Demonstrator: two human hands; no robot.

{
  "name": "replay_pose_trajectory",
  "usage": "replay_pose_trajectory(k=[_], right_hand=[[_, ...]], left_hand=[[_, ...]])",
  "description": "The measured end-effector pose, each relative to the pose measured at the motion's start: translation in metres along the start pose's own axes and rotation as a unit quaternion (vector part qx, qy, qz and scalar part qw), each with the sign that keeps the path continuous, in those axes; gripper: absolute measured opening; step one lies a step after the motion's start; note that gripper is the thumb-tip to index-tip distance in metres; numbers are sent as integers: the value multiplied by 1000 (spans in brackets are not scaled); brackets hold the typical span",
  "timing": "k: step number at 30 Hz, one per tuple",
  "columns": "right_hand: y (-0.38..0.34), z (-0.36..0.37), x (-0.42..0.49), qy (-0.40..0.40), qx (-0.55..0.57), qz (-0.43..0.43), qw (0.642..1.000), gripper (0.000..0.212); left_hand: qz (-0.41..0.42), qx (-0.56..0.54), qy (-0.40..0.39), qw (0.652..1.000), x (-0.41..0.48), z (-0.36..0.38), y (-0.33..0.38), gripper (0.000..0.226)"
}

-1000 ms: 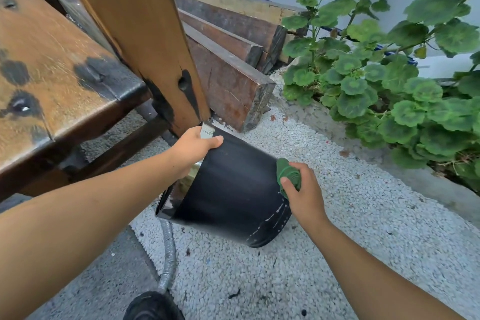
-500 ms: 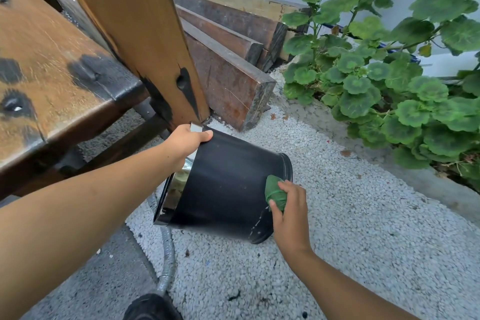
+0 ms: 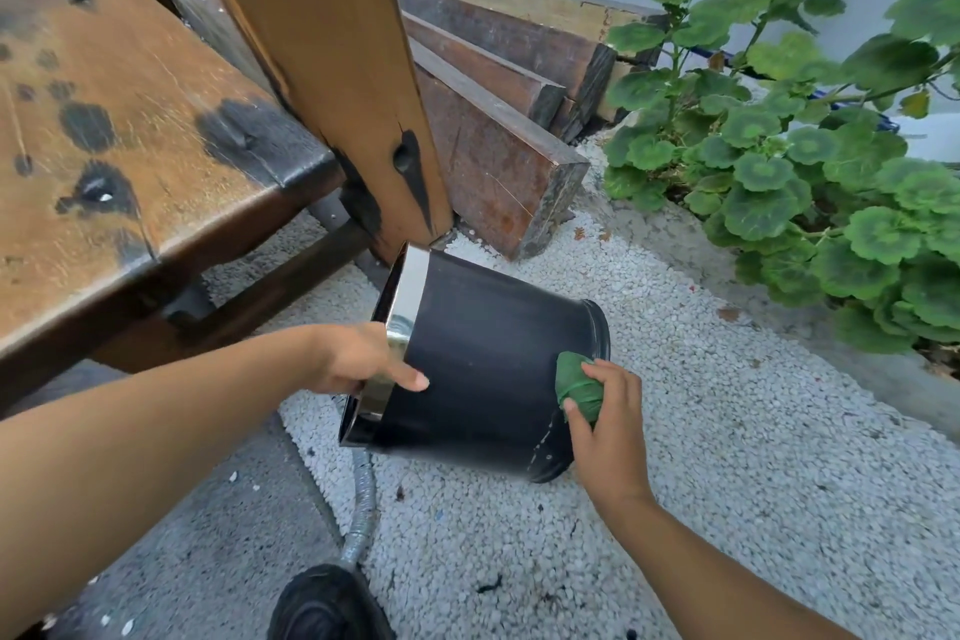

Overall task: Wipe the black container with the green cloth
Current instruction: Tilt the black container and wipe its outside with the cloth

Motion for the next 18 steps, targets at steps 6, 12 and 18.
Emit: replay_pose_trajectory(k=[6, 12, 18], right_hand=[[-6, 0, 12, 0, 35, 36, 999, 43], [2, -8, 45, -40, 32, 99, 994, 29], [29, -4, 50, -111, 31, 169, 979, 20]], left_hand=[[-28, 31, 56, 998, -6, -4, -8, 38], [56, -67, 166, 982, -19, -19, 34, 27], [100, -175, 180, 963, -16, 8, 45, 48]])
Point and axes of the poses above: each hand's wrist, its own x-axis towards the middle knuckle, its own z-axis out of the palm, y = z × x, the point moved 10 cm from there along x, towards the middle knuckle, and after that the axes turned 2 degrees about y, right-handed, at the moved point
